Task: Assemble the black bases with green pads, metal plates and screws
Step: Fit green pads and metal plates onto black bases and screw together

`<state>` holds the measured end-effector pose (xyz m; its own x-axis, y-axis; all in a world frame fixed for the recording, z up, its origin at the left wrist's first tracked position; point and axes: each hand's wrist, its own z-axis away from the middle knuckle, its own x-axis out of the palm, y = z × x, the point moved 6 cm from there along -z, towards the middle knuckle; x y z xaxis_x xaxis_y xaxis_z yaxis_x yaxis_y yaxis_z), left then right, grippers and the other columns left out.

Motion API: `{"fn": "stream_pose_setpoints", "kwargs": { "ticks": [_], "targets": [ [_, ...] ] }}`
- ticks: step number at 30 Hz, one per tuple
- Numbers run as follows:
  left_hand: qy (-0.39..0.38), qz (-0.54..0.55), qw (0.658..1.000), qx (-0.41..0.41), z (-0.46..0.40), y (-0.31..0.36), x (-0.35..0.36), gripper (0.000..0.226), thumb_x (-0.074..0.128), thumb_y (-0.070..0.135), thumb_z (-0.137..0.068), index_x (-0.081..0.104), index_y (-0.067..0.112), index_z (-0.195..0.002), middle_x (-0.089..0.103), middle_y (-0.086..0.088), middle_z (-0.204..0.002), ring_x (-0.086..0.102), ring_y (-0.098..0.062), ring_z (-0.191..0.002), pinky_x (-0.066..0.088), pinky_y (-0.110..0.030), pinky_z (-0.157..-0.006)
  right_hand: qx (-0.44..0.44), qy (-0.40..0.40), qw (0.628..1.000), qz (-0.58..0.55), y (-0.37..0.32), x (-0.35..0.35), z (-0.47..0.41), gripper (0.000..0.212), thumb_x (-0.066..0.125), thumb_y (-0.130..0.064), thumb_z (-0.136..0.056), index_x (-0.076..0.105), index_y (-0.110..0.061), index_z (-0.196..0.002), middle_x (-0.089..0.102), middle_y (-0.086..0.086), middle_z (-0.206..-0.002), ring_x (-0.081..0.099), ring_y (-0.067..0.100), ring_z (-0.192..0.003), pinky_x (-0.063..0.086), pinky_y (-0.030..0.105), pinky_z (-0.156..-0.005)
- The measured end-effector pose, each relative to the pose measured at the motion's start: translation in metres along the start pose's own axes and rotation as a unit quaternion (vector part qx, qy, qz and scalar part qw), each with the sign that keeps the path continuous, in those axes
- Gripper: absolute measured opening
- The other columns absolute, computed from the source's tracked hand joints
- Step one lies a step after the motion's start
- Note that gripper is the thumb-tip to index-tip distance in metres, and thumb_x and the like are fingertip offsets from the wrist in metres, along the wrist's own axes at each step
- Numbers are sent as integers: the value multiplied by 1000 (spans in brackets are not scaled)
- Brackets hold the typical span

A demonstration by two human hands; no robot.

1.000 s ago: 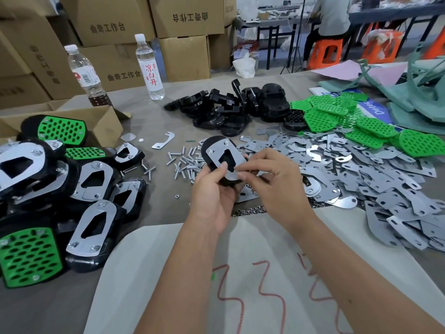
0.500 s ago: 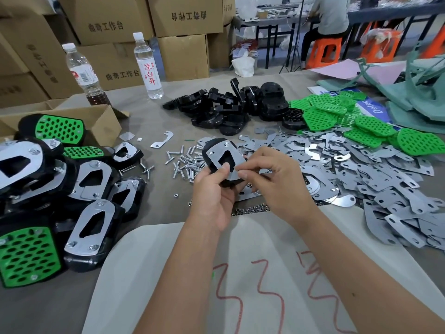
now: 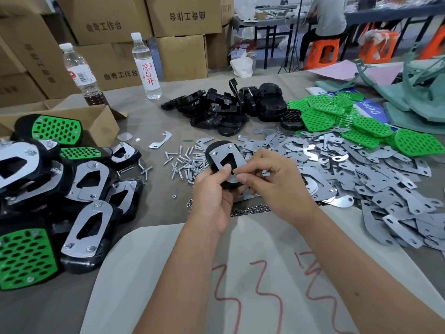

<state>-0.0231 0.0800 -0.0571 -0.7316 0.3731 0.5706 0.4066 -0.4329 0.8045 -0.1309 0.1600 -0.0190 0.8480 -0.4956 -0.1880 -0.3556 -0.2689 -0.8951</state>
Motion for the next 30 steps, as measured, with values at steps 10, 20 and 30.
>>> {"fn": "stream_pose_setpoints", "kwargs": {
  "ticks": [10, 20, 30],
  "targets": [
    [-24, 8, 1000, -14, 2, 1, 4, 17, 49, 7, -105, 63, -1, -106, 73, -27, -110, 75, -38, -97, 65, -43, -80, 13, -11, 1000, -3, 3, -6, -2, 17, 84, -4, -83, 83, -20, -87, 62, 13, -86, 54, 35, -69, 53, 42, -63],
    [-5, 14, 1000, 5, 3, 2, 5, 21, 45, 6, -107, 66, 3, -108, 78, -17, -98, 76, -32, -88, 61, -35, -65, 6, 25, 999, 25, 3, -4, 1, 11, 86, -6, -82, 82, -14, -88, 64, 8, -84, 62, 29, -74, 57, 48, -65],
    [12, 27, 999, 14, 2, 1, 3, 21, 48, 5, -107, 67, 2, -114, 76, -22, -110, 74, -41, -103, 64, -43, -75, -7, 45, 999, 6, 4, -6, 2, 14, 80, -5, -89, 83, -17, -95, 67, -2, -85, 62, 15, -72, 56, 30, -55]
  ]
}}
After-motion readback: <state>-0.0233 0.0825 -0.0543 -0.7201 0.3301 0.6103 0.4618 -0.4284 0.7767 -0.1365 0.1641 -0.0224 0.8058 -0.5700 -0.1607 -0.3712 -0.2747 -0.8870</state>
